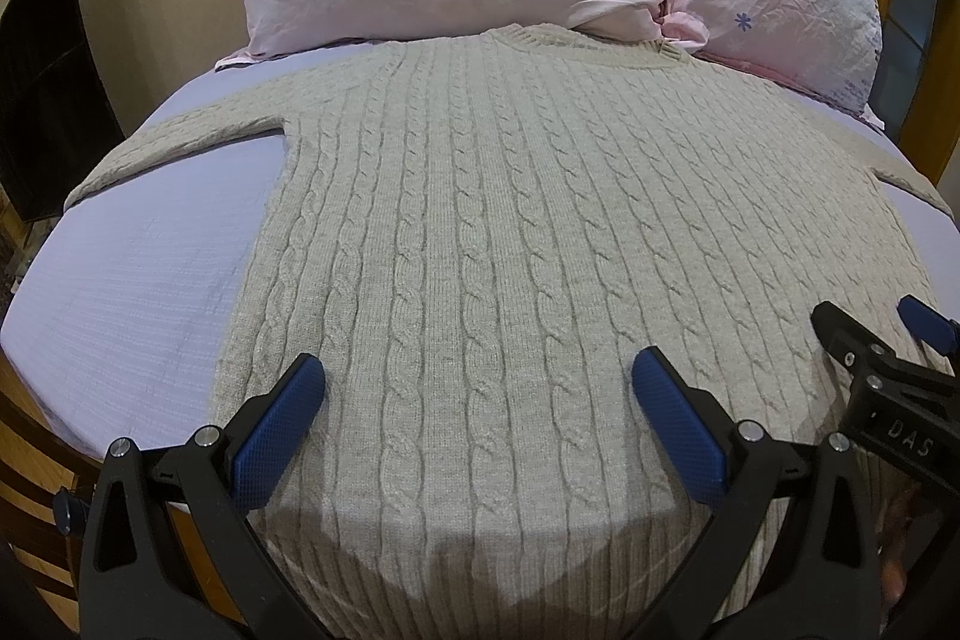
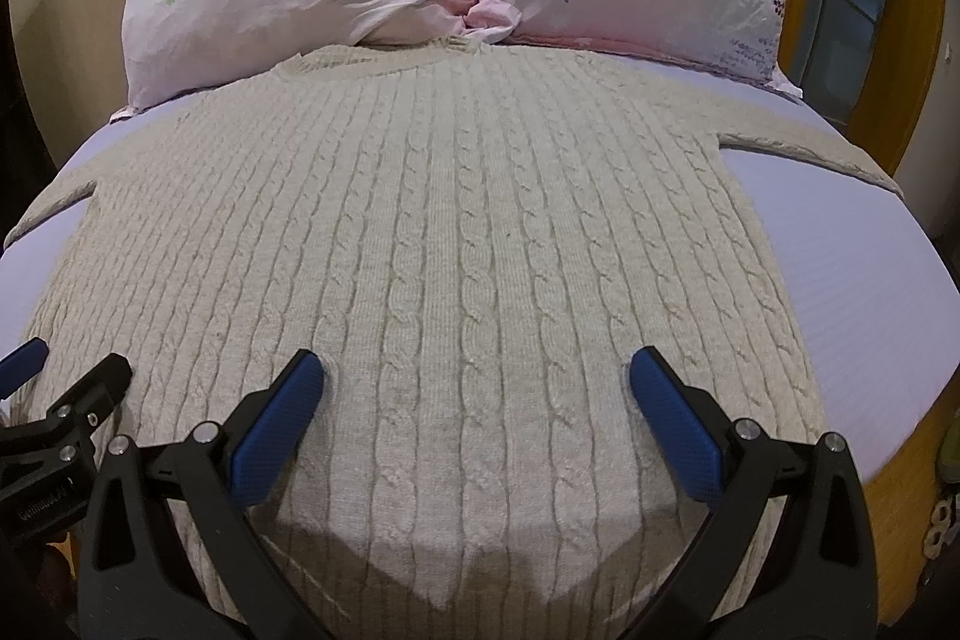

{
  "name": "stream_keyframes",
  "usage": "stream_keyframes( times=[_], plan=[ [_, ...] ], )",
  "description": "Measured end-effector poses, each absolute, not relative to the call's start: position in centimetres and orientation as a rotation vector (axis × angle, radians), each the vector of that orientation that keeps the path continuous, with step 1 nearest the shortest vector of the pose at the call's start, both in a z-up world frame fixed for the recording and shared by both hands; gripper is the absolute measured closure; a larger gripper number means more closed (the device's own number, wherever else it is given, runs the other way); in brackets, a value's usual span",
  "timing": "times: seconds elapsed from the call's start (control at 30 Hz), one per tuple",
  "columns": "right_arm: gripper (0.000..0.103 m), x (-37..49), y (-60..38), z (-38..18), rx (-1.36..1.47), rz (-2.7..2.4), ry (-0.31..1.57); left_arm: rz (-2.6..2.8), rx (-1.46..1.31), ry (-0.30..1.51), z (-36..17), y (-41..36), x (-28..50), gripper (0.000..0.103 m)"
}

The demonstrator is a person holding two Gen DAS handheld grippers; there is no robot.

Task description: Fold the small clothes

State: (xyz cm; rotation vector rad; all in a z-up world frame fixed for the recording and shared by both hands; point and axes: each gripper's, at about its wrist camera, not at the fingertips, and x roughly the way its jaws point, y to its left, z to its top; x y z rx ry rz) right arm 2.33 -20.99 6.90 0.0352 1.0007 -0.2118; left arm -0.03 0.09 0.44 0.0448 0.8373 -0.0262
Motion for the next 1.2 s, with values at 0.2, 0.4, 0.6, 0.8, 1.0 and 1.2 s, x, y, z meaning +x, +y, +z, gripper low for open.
stream_keyframes(
  times=[0.2,0.4,0.6,0.8,1.0,1.2],
  plan=[
    [0.002,2.7,-21.2,7.0,0.024,-0.181,1.019,-0.039,0.051,0.838,0.2,0.0,-0.1,0.001],
    [0.002,2.5,-21.4,7.1,0.011,-0.141,1.015,-0.048,0.056,0.876,0.3,-0.1,0.4,0.001],
    [0.002,3.0,-22.1,7.4,0.0,-0.051,1.037,-0.068,0.064,0.897,0.4,-0.1,0.9,0.001],
    [0.002,5.8,-36.4,11.6,0.341,-0.251,0.892,-0.083,-0.024,0.803,2.8,3.7,2.9,0.001],
    [0.042,7.5,-56.0,10.5,0.766,-0.628,0.812,-0.092,-0.246,0.678,4.8,11.8,6.7,0.001],
    [0.055,7.3,-66.0,8.6,0.97,-0.797,0.72,0.126,-0.326,0.713,4.0,18.0,9.9,0.001]
  ],
)
